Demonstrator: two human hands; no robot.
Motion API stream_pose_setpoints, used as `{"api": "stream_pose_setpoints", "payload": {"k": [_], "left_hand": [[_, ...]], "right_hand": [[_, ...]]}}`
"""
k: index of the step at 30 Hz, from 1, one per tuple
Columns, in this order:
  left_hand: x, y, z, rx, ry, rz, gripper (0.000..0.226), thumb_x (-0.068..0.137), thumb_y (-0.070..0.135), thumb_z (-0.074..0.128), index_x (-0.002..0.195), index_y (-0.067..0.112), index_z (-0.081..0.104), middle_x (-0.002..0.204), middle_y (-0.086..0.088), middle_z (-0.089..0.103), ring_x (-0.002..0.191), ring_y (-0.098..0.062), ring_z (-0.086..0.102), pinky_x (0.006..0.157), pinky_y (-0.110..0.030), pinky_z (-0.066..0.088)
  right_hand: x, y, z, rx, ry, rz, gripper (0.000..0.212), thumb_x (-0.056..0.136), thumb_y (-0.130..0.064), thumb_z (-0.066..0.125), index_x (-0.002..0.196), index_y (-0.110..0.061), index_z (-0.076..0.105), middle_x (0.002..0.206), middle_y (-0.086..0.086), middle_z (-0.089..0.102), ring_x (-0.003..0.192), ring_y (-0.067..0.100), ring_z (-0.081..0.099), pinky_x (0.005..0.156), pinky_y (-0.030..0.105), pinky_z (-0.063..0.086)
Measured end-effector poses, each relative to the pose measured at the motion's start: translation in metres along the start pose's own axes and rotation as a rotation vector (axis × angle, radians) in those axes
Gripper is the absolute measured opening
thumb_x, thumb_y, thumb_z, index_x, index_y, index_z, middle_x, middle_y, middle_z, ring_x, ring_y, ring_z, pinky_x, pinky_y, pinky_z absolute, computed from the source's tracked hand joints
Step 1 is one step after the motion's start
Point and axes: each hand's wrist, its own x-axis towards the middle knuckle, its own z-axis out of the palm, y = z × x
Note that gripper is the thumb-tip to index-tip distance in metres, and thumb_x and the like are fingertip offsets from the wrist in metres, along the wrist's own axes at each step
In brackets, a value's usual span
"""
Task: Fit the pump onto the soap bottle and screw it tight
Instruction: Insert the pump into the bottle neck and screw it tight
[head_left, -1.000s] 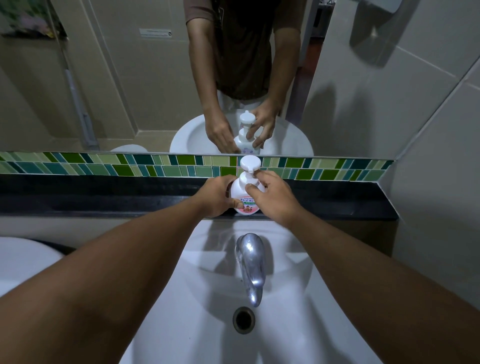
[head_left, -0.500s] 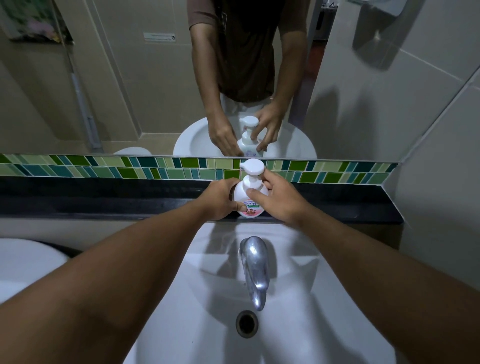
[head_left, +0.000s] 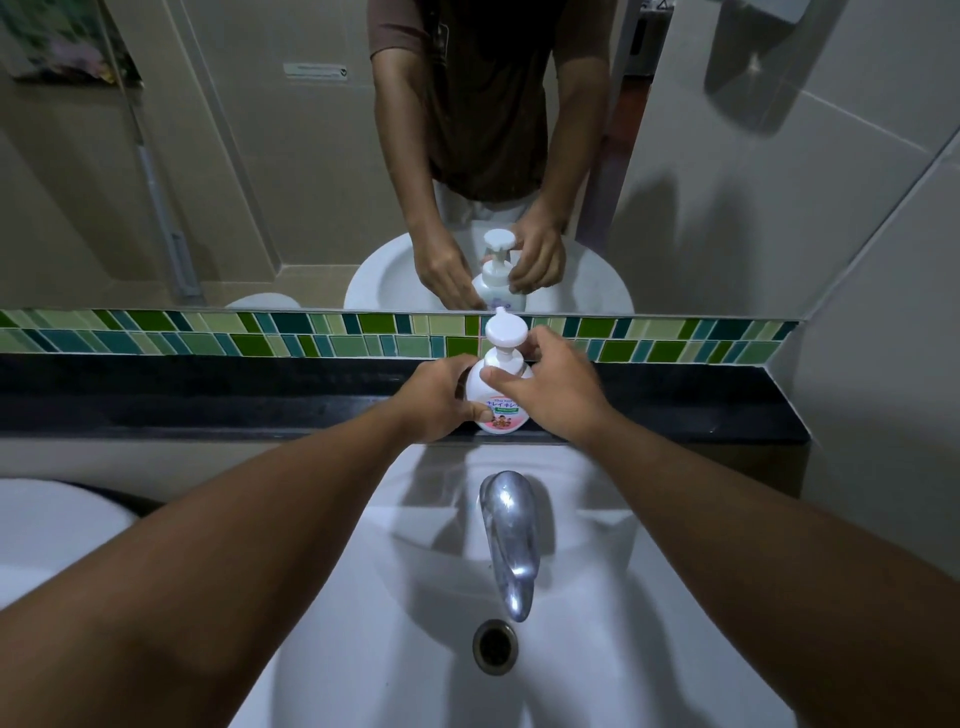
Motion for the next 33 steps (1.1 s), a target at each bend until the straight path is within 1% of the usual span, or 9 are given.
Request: {"api": "stream_pose_setpoints", "payload": {"k": [2,6,9,12,16,20,25,29,33], "left_hand": [[0.000,0.001,-0.001,0.024,-0.001,0.004,0.048,0.075,0.015,0.089,0.117,0.015,0.066,0.088,0.013,0.065,0.077,-0.001,0.060,0.071,-0.010,0.046],[-0.001,0.000,0.000,0.032,0.023,0.021,0.046,0.076,0.014,0.089,0.116,0.016,0.066,0.077,0.019,0.054,0.066,-0.001,0.050,0.056,-0.010,0.035],[-0.001,-0.002,0.000,0.017,0.024,0.020,0.048,0.076,0.012,0.089,0.117,0.017,0.066,0.081,0.021,0.056,0.069,0.002,0.051,0.060,-0.009,0.035],[0.000,-0.002,-0.001,0.026,0.000,0.017,0.052,0.074,0.016,0.090,0.120,0.015,0.066,0.092,0.012,0.066,0.079,-0.003,0.060,0.074,-0.018,0.048],[0.000,-0.001,-0.001,0.011,0.005,0.000,0.058,0.071,0.020,0.093,0.122,0.016,0.066,0.116,-0.003,0.074,0.105,-0.020,0.068,0.095,-0.039,0.054],[0.000,-0.001,-0.001,0.017,0.001,0.000,0.057,0.072,0.020,0.092,0.123,0.015,0.066,0.116,-0.003,0.074,0.104,-0.020,0.068,0.096,-0.039,0.054],[0.000,0.001,0.000,0.033,0.010,-0.006,0.056,0.073,0.020,0.091,0.122,0.014,0.066,0.116,-0.003,0.072,0.100,-0.018,0.065,0.089,-0.032,0.051],[-0.001,0.001,0.001,0.045,0.028,-0.003,0.052,0.073,0.019,0.091,0.118,0.015,0.067,0.103,0.001,0.071,0.092,-0.017,0.064,0.081,-0.027,0.048],[-0.002,0.001,0.001,0.055,0.041,-0.002,0.046,0.075,0.017,0.090,0.114,0.015,0.067,0.085,0.007,0.063,0.077,-0.013,0.056,0.066,-0.021,0.042]], "right_hand": [[0.000,-0.007,0.008,-0.042,0.072,0.044,0.054,0.071,-0.055,0.086,0.097,-0.018,0.057,0.099,-0.001,0.069,0.091,0.024,0.066,0.072,0.040,0.053],[0.000,-0.017,0.022,-0.083,0.161,0.109,0.069,0.066,-0.058,0.089,0.107,-0.016,0.053,0.111,0.006,0.068,0.104,0.030,0.064,0.073,0.034,0.041],[0.001,-0.015,0.019,-0.019,0.130,0.074,0.083,0.058,-0.064,0.090,0.118,-0.025,0.049,0.117,0.002,0.071,0.108,0.027,0.065,0.082,0.036,0.048],[0.002,-0.001,-0.001,0.068,-0.079,-0.003,0.076,0.062,-0.067,0.084,0.124,-0.036,0.055,0.119,-0.007,0.071,0.106,0.018,0.069,0.091,0.042,0.056],[0.005,0.017,-0.021,0.230,-0.326,-0.087,0.041,0.091,-0.021,0.079,0.130,-0.021,0.067,0.122,-0.002,0.075,0.106,0.013,0.075,0.099,0.048,0.059],[0.009,0.016,-0.026,0.211,-0.353,-0.073,0.041,0.095,-0.016,0.074,0.135,-0.019,0.065,0.123,-0.006,0.075,0.105,0.011,0.075,0.099,0.045,0.059],[0.006,0.011,-0.014,0.113,-0.226,-0.041,0.057,0.076,-0.052,0.082,0.122,-0.030,0.058,0.120,-0.010,0.072,0.106,0.017,0.072,0.095,0.050,0.057],[0.002,0.000,0.001,0.020,-0.040,-0.002,0.055,0.071,-0.055,0.085,0.103,-0.024,0.054,0.103,-0.010,0.073,0.096,0.020,0.070,0.084,0.043,0.057],[-0.001,-0.012,0.016,-0.085,0.097,0.074,0.069,0.065,-0.063,0.085,0.105,-0.024,0.046,0.106,-0.002,0.071,0.102,0.029,0.065,0.077,0.040,0.052]]}}
